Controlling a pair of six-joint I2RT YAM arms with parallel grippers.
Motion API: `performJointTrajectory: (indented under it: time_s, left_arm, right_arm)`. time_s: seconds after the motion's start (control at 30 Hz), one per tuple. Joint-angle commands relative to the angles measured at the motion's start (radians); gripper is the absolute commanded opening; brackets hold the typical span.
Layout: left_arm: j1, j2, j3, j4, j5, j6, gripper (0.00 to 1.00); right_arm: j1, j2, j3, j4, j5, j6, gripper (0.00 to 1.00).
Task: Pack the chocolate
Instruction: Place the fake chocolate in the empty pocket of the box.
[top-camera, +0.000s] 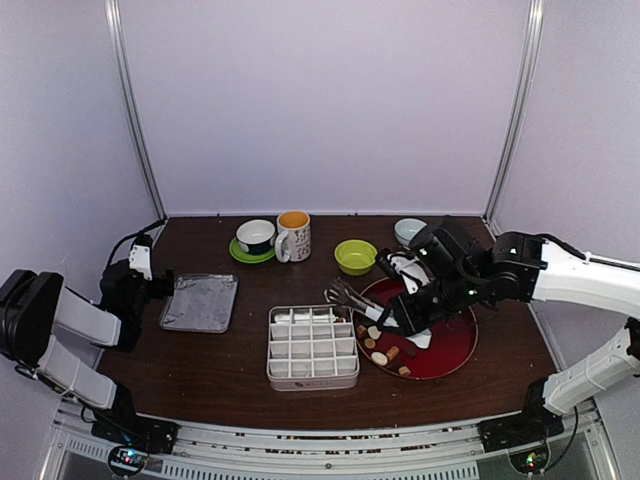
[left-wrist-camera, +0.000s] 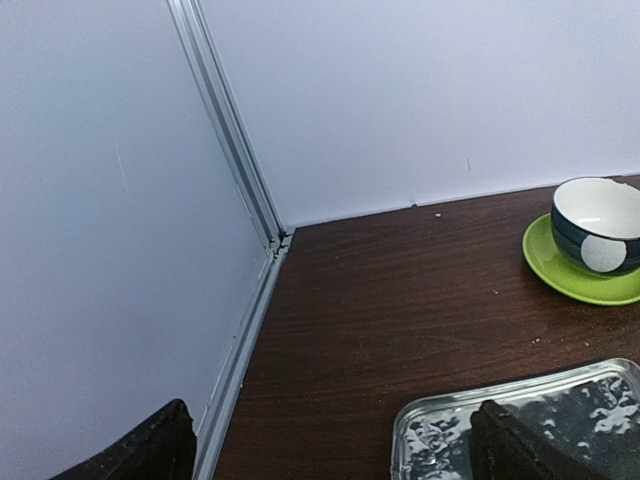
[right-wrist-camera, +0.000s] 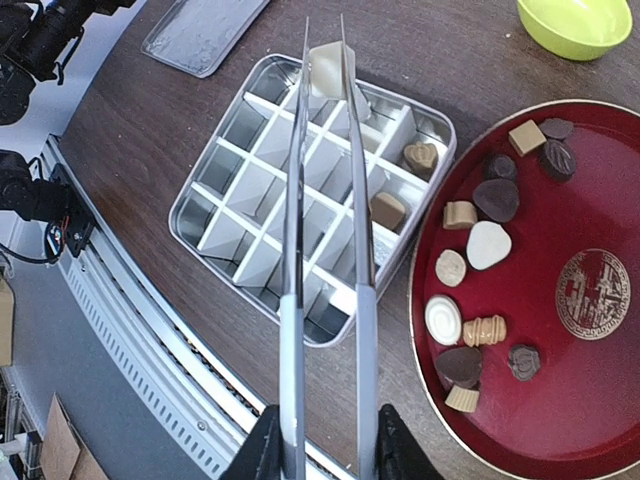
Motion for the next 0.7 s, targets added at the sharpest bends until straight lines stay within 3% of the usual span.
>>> performJointTrajectory:
  time_s: [0.0, 0.4, 0.67]
  left_arm:
    - [0.009, 0.002, 0.016, 0.062, 0.001, 0.000, 0.98]
    - [0.009, 0.002, 0.016, 0.063, 0.001, 0.000, 0.98]
    - [0.009, 0.002, 0.016, 0.063, 0.001, 0.000, 0.98]
  right_arm:
    - [0.023, 0.063, 0.062, 0.092, -0.017, -0.032, 0.21]
    - [0.055, 0.271, 0.148, 0.132, 0.022, -0.074, 0.21]
    - [0.065, 0.322, 0.167, 0.135, 0.055, -0.079, 0.24]
